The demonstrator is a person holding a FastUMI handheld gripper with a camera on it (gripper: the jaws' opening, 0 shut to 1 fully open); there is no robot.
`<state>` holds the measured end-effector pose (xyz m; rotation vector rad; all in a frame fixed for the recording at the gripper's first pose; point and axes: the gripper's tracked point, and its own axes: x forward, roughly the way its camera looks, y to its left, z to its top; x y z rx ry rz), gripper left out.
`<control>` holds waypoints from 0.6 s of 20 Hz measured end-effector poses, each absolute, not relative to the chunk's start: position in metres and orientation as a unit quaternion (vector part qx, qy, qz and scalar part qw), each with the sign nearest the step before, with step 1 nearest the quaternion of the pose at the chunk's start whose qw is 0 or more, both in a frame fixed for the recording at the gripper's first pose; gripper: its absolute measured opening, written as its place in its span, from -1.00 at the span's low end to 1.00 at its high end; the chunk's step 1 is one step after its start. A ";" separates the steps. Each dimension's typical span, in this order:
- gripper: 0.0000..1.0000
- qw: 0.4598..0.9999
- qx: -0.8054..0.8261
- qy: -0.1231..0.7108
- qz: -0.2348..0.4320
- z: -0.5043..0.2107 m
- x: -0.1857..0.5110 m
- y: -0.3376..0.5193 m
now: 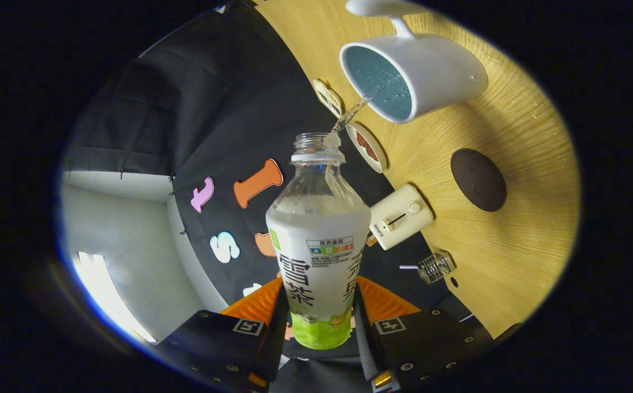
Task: Take the bottle from table, then pour the juice into the cup, finally place the bottle on the coaster
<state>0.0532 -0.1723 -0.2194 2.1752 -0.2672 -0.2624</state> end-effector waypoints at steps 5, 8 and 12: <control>0.17 0.427 0.890 -0.120 -0.107 -0.217 0.055 -0.176; 0.17 0.413 0.895 -0.133 -0.106 -0.212 0.055 -0.182; 0.17 0.390 0.902 -0.158 -0.099 -0.204 0.055 -0.191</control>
